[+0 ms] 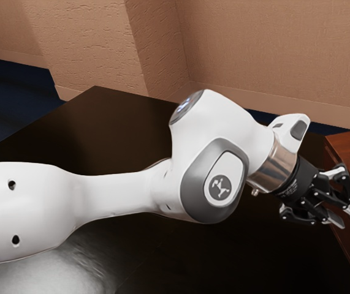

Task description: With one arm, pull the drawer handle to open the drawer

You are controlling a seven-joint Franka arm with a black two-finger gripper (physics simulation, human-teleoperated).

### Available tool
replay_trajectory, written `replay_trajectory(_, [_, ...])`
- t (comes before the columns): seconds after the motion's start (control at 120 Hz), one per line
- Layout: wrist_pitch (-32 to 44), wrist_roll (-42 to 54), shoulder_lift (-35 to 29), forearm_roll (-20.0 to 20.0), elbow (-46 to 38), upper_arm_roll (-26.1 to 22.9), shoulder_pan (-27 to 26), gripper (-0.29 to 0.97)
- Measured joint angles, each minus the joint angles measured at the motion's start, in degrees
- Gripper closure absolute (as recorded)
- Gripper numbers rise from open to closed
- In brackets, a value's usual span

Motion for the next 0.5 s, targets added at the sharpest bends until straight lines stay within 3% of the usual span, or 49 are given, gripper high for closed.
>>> replay_trajectory(0.5, [-0.24,-0.59,-1.95,2.83,-2.04,0.63,-0.09,0.73])
